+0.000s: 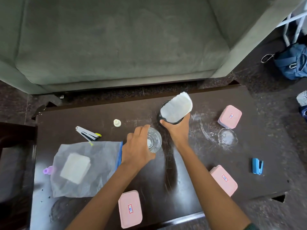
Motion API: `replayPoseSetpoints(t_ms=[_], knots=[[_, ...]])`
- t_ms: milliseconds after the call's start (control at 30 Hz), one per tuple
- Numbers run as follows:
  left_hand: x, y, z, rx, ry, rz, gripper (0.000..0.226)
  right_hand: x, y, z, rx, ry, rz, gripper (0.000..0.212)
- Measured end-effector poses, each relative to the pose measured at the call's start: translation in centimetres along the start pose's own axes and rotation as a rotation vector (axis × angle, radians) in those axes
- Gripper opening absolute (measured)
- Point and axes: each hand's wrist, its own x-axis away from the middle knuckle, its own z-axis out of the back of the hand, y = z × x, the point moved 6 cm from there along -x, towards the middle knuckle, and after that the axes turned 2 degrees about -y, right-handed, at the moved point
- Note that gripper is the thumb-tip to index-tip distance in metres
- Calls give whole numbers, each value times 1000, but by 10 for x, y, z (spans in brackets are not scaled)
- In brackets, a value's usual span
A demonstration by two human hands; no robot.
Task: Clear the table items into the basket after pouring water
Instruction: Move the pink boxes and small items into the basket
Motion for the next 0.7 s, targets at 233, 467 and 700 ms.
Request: replayPoseSetpoints(t_ms=[233,467,700], knots=[[-8,5,-4,-9,-1,11,94,40,29,30,-10,1,0,91],[-9,1,-10,41,12,-2,96,51,35,33,47,-26,-28,90],[-9,-1,-13,90,32,-16,99,52,42,28,65,-58,-67,95]])
